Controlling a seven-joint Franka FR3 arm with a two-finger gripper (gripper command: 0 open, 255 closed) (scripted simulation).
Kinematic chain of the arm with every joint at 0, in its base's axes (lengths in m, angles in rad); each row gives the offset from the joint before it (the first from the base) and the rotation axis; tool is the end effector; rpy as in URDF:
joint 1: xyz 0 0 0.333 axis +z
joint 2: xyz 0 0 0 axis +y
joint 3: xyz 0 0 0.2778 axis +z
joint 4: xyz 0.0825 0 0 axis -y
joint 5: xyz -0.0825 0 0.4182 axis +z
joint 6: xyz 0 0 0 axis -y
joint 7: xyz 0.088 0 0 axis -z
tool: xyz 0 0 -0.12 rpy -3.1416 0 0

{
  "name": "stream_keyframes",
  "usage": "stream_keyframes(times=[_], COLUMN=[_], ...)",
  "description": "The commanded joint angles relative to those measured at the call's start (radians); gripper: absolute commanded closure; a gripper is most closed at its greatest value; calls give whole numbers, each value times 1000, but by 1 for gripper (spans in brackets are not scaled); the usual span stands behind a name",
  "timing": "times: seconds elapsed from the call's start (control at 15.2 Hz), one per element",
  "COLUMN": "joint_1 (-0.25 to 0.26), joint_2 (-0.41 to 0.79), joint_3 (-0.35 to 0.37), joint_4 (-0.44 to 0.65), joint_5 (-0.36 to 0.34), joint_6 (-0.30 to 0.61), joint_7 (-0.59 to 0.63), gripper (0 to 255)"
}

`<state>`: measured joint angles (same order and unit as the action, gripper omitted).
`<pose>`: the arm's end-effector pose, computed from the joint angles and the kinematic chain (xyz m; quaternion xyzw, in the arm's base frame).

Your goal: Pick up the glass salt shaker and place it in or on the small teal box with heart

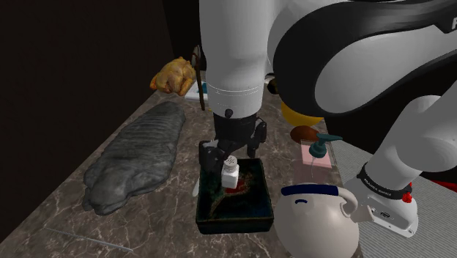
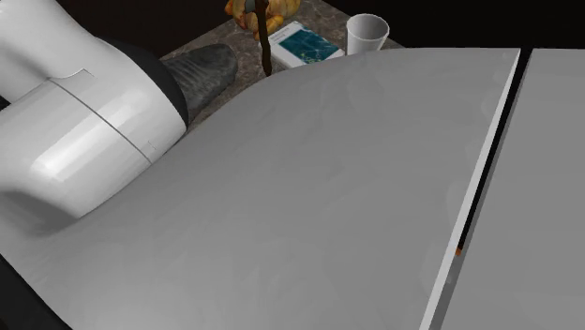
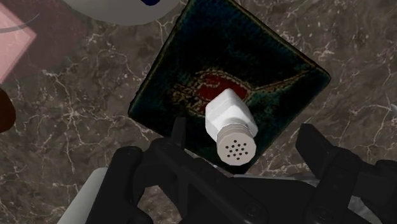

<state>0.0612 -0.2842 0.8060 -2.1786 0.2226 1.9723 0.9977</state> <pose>0.3269 0.4188 0.4074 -0.9929 0.1191 -0.0003 0.0012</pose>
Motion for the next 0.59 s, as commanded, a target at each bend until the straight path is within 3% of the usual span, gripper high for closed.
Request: stream_keyframes(times=[0.0,0.2,0.53], joint_1=[1,0,0], joint_2=[-10,-28,-28], joint_3=[-9,-30,-30], joint_4=[26,105,105], joint_5=[3,4,4], joint_6=[-35,-130,-130], joint_7=[-3,-8,-8], gripper=[0,0,0])
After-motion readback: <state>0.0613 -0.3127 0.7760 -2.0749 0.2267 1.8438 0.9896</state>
